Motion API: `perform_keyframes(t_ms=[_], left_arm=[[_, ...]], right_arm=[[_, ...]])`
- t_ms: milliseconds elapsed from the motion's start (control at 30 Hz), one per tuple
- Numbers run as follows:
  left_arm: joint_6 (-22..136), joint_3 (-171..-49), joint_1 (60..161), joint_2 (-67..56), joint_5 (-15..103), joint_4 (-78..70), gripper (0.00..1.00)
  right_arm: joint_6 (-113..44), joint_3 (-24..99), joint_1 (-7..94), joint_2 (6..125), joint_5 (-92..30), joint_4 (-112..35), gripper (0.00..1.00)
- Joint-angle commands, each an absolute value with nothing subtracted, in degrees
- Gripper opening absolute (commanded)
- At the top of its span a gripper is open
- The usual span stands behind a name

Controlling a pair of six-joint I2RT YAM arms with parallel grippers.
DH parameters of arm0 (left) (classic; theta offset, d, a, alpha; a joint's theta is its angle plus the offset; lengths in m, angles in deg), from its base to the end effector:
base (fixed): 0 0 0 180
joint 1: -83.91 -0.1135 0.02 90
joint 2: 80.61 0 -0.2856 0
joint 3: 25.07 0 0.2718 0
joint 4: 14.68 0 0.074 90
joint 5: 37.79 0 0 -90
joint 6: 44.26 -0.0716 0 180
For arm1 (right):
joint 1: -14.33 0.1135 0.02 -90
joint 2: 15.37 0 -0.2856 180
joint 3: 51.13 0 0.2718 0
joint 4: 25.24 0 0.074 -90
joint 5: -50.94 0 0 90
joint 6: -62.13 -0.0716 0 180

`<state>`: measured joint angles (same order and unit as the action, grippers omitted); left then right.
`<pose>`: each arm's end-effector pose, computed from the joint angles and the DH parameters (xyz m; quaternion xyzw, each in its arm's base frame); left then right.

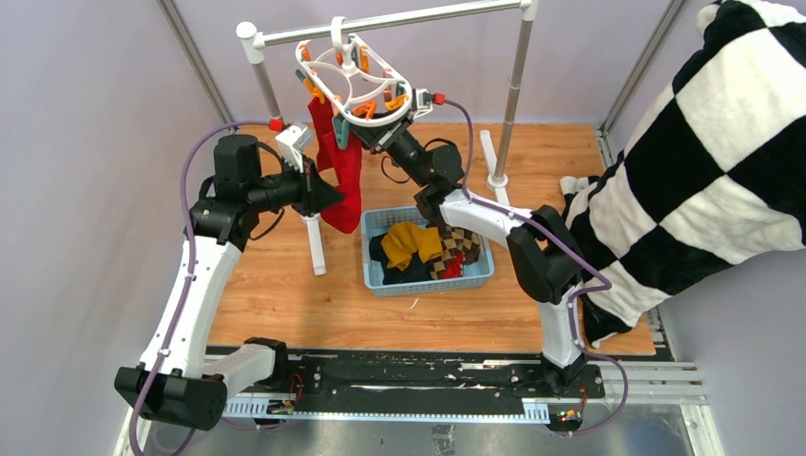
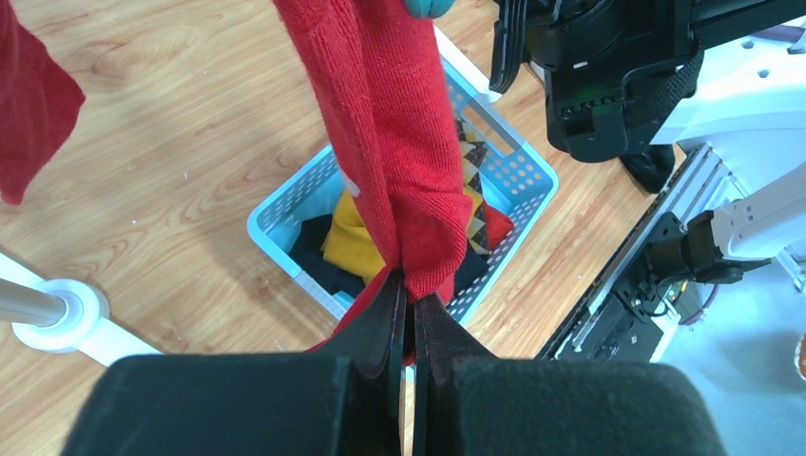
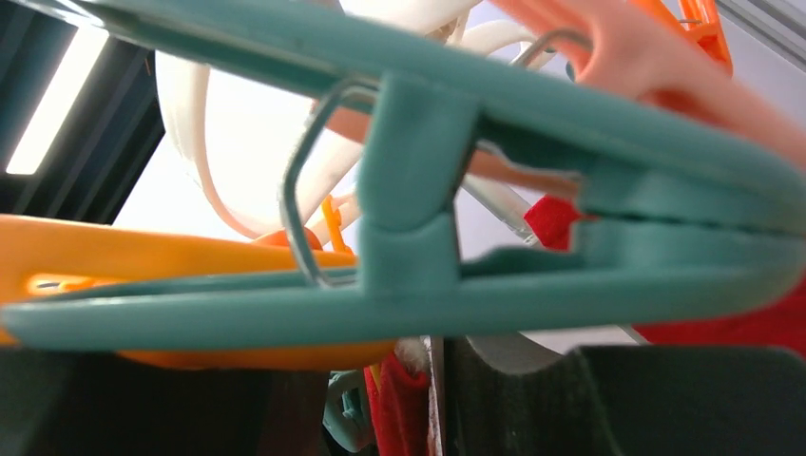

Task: Remove the socks clipped to the hanger
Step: Remove the sock from the hanger.

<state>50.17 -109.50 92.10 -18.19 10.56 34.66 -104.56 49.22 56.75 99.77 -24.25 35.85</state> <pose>0.2437 -0.0831 0.4100 0.2110 0.7918 -0.3552 0.4497 0.3590 0.3529 0.4062 -0.0056 0.3879 0.8178 0.4250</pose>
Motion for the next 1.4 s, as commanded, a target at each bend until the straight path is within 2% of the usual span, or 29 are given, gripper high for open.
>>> perform_keyframes(t_ms=[0,133,433,633,1133,1167,1200,1267,1367], left_arm=[[49.3,-111.1,93.0,-18.0,11.3,35.7,0.00],[49.0,-110.9,93.5,-17.9,11.7,35.6,0.00],[48.7,-111.8,93.8,-17.3,13.3,36.2,0.00],[48.3,-111.8,93.8,-17.1,14.5,37.1,0.00],[43.6,-107.2,93.8,-21.0,18.9,41.3,0.00],[43.2,-107.1,93.8,-21.3,18.2,41.9,0.00],[42.8,-106.9,93.8,-21.7,17.5,42.6,0.00],[41.9,-106.3,93.8,-23.0,16.8,43.4,0.00],[40.6,-105.8,93.8,-24.8,16.8,43.9,0.00]], right_arm=[[-104.1,50.5,58.0,99.6,-26.2,40.0,0.45],[-103.9,49.7,58.1,99.8,-27.0,42.1,0.43],[-105.6,52.6,58.1,101.5,-27.7,42.7,0.20],[-105.5,52.7,58.1,100.9,-28.2,42.6,0.01],[-105.9,47.7,57.0,97.1,-27.4,43.6,0.00],[-105.1,46.7,56.9,96.0,-26.9,42.4,0.02],[-104.2,45.3,56.8,94.9,-26.5,40.6,0.13],[-101.7,42.0,56.6,92.6,-25.7,38.2,0.48],[-99.7,36.3,55.6,89.7,-23.4,36.7,0.92]])
